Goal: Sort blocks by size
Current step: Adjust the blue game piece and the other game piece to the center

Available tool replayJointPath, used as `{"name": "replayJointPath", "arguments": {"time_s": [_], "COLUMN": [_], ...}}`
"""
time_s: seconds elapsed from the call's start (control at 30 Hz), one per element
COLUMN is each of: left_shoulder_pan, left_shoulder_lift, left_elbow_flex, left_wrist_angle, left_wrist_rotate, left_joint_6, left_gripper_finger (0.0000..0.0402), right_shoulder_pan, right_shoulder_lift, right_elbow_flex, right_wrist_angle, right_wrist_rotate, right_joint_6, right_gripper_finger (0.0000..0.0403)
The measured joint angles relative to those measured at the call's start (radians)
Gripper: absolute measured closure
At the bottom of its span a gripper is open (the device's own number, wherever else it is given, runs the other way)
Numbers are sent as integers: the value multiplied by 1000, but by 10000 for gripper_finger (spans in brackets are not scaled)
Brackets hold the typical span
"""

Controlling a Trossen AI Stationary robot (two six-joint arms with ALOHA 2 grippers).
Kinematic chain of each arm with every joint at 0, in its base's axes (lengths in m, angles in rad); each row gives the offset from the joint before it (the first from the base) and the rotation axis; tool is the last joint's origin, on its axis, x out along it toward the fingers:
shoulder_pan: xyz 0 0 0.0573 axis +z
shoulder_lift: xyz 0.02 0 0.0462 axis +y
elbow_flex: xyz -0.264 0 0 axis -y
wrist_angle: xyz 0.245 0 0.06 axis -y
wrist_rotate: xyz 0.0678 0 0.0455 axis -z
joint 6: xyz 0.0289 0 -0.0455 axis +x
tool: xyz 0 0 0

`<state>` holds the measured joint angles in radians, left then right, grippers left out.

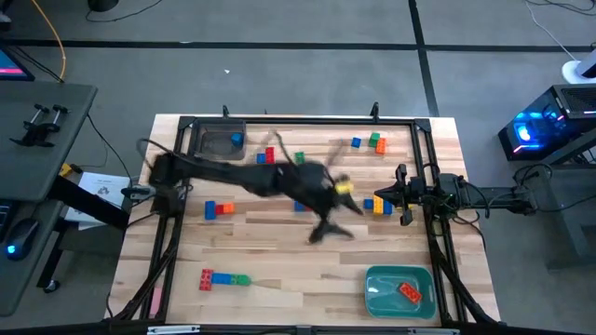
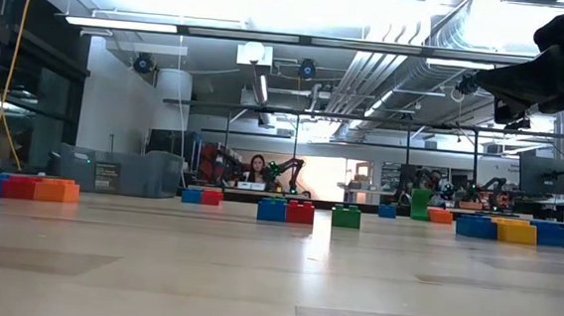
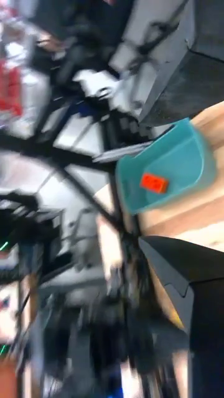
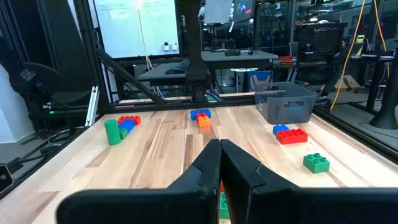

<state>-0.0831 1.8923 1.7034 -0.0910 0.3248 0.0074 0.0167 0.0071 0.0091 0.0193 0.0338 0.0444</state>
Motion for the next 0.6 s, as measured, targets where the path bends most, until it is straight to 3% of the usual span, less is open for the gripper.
{"name": "replayJointPath", "arguments": {"time_s": [0.13, 0.2, 0.4, 0.6], "left_shoulder_pan": [51, 53, -17, -105], "left_shoulder_lift": [-181, -270, -511, -693], "left_elbow_flex": [-297, -468, -877, -1020], "left_wrist_angle": [229, 353, 565, 560], "left_wrist_rotate": [-29, -103, -509, -828], "left_joint_6": [-147, -235, -522, -697], "left_gripper_finger": [113, 113, 112, 112], "right_shoulder_pan": [0, 0, 0, -5], "right_shoulder_lift": [0, 0, 0, 0], "right_elbow_flex": [0, 0, 0, 0], "right_wrist_angle": [0, 0, 0, 7], "right_wrist_rotate": [0, 0, 0, 36], "right_joint_6": [0, 0, -3, -340], "right_gripper_finger": [400, 400, 400, 400]}}
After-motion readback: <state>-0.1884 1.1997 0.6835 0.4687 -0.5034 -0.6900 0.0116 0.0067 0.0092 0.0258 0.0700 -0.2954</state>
